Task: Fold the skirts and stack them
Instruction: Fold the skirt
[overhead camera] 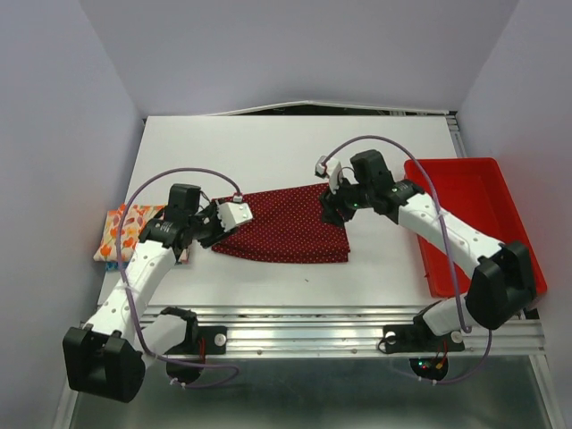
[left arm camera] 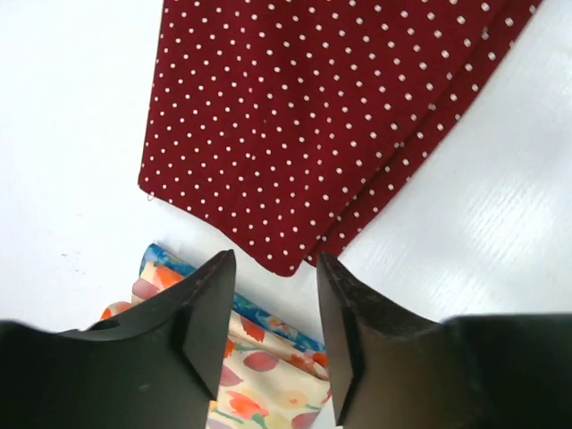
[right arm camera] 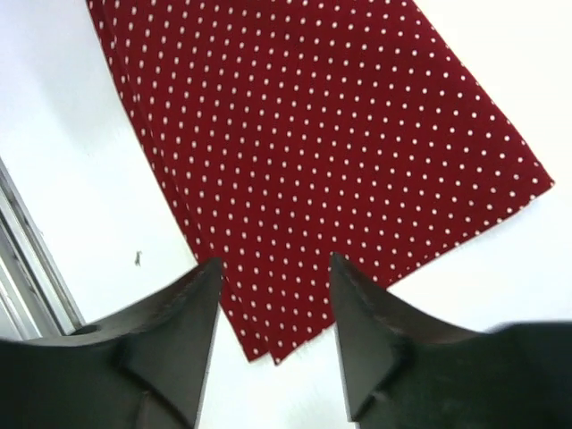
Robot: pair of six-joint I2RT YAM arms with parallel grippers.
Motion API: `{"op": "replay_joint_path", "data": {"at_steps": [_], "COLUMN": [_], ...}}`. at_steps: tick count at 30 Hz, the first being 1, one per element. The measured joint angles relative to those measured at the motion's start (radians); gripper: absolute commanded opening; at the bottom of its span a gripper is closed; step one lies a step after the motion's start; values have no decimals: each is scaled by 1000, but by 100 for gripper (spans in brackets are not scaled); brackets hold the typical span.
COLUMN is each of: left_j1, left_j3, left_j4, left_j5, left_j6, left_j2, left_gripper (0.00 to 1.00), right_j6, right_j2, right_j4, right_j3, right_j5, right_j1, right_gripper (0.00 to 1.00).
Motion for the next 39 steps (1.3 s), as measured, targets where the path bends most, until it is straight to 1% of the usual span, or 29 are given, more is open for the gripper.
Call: {"op": "replay_joint_path", "data": {"at_steps": [2, 4, 5, 8, 9, 10, 11, 12, 14, 16, 19, 22, 24, 25, 27, 29, 30, 31, 32, 34, 36, 39], "left_j1": [0, 0, 0, 0, 0, 0, -3, -6, -18, -32, -68, -150, -224, -268, -367, -464, -510, -533, -555, -573, -571, -564], "left_j3": [18, 43, 59, 71, 71, 71, 71, 67, 34, -17, -59, -83, -83, -83, -60, 0, 48, 71, 111, 172, 202, 198], "left_j4": [24, 53, 82, 135, 140, 142, 146, 151, 178, 206, 229, 224, 216, 214, 199, 177, 167, 163, 163, 180, 201, 193], "left_j5": [-9, -18, -31, -59, -67, -76, -87, -95, -117, -138, -161, -177, -170, -164, -130, -76, -32, -13, 14, 42, 25, -40], "left_j6": [-38, -73, -103, -144, -148, -150, -150, -146, -129, -93, -69, -60, -67, -76, -114, -168, -211, -228, -266, -325, -355, -333], "left_j2": [55, 142, 219, 375, 405, 434, 467, 482, 489, 485, 444, 415, 410, 410, 422, 452, 463, 465, 463, 446, 406, 298], "left_gripper": [41, 36, 35, 34, 32, 27, 25, 24, 17, 14, 13, 14, 17, 29, 39, 53, 57, 57, 59, 61, 61, 67], "right_j6": [32, 74, 93, 148, 156, 166, 170, 172, 172, 171, 166, 140, 116, 103, 85, 69, 62, 59, 57, 58, 66, 112], "right_j2": [56, 157, 201, 328, 351, 369, 388, 410, 428, 440, 480, 583, 652, 695, 771, 829, 839, 840, 839, 822, 790, 678], "right_j4": [14, 20, 22, 14, 13, 10, 9, 8, 20, 22, 9, 0, 2, -1, -9, -17, -31, -36, -50, -64, -83, -94], "right_j3": [43, 78, 84, 74, 68, 63, 58, 53, 54, 62, 111, 261, 365, 432, 552, 651, 679, 690, 702, 709, 703, 629], "right_j5": [-6, -6, -5, 2, 6, 17, 29, 47, 79, 99, 107, 127, 152, 164, 185, 192, 194, 204, 202, 198, 171, 89], "right_j1": [0, 0, 0, -1, -1, -1, -1, -1, -3, -14, -26, -57, -77, -87, -97, -103, -103, -103, -103, -104, -105, -100], "right_gripper": [50, 49, 49, 48, 47, 46, 46, 45, 45, 45, 44, 44, 45, 45, 47, 49, 51, 51, 52, 54, 54, 54]}}
